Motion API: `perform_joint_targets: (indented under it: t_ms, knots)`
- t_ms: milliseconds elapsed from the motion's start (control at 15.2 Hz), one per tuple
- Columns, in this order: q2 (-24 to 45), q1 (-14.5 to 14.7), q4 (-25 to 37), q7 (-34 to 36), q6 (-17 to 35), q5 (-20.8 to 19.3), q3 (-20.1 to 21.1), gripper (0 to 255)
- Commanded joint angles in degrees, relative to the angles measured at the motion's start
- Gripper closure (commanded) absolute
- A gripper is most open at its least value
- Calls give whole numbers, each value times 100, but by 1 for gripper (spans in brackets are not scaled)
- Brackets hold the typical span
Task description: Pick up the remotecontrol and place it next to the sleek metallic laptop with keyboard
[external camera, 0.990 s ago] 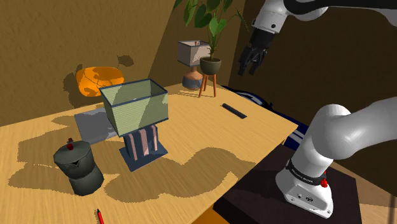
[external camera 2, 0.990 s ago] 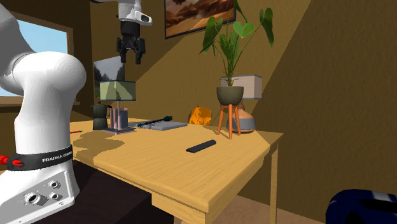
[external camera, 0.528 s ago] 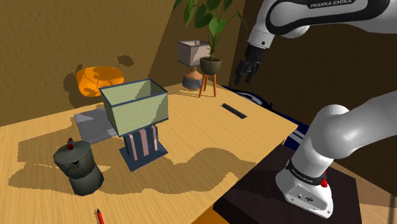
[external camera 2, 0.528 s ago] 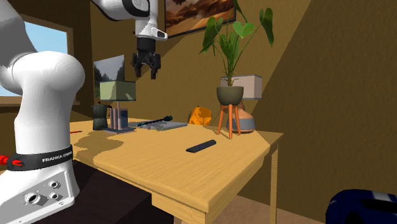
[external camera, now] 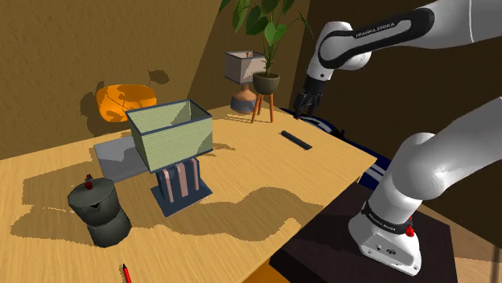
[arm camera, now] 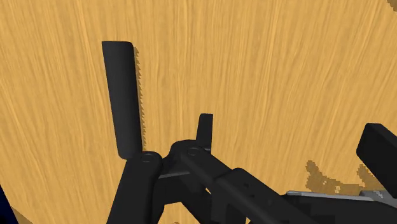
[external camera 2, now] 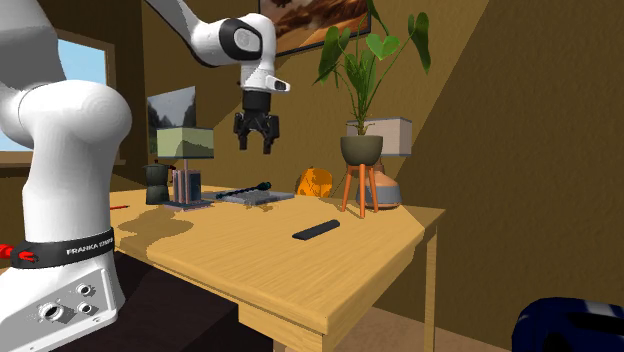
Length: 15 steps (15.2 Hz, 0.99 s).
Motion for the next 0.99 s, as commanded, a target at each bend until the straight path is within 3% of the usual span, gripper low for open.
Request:
perform_joint_targets:
  t_ms: [0,462,924]
  knots:
    - [363,-49,42,-194,281,-20,-182,0]
    - [1753,-115,347,-907,1163,223,-743,0]
    - [3331,-277,981,-1862,1791,997,-1080,0]
